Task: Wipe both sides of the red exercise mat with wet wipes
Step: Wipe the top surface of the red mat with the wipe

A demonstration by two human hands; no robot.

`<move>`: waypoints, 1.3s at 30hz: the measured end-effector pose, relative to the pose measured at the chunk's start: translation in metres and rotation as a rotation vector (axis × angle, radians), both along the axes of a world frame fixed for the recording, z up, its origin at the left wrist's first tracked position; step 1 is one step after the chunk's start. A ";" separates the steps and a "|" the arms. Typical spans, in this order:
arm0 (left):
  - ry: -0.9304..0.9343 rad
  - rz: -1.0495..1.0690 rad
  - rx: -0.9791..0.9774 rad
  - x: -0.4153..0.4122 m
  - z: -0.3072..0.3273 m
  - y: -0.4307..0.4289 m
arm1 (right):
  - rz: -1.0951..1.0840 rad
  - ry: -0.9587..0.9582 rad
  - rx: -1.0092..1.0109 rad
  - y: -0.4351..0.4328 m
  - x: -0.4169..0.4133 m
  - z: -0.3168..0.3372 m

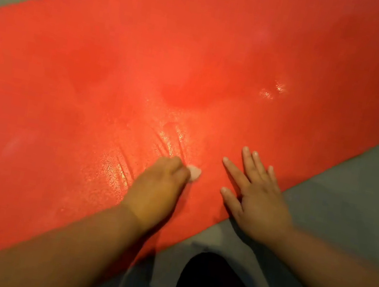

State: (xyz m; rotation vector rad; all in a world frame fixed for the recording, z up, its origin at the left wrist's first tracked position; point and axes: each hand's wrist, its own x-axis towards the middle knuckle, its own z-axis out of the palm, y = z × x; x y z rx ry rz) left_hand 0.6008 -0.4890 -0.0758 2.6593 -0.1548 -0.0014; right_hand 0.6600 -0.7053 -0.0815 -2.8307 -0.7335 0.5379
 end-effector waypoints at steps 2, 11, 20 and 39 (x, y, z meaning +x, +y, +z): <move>0.074 -0.250 -0.057 -0.042 0.003 -0.008 | -0.013 -0.014 0.020 0.001 -0.001 0.000; 0.029 0.324 0.000 0.074 -0.003 -0.002 | -0.063 0.015 0.156 -0.018 0.008 0.000; 0.028 -0.287 -0.031 -0.027 -0.005 -0.019 | -0.109 -0.020 0.078 -0.020 0.008 -0.004; 0.082 0.450 0.102 0.001 -0.004 0.083 | 0.044 -0.002 0.178 0.017 -0.025 0.009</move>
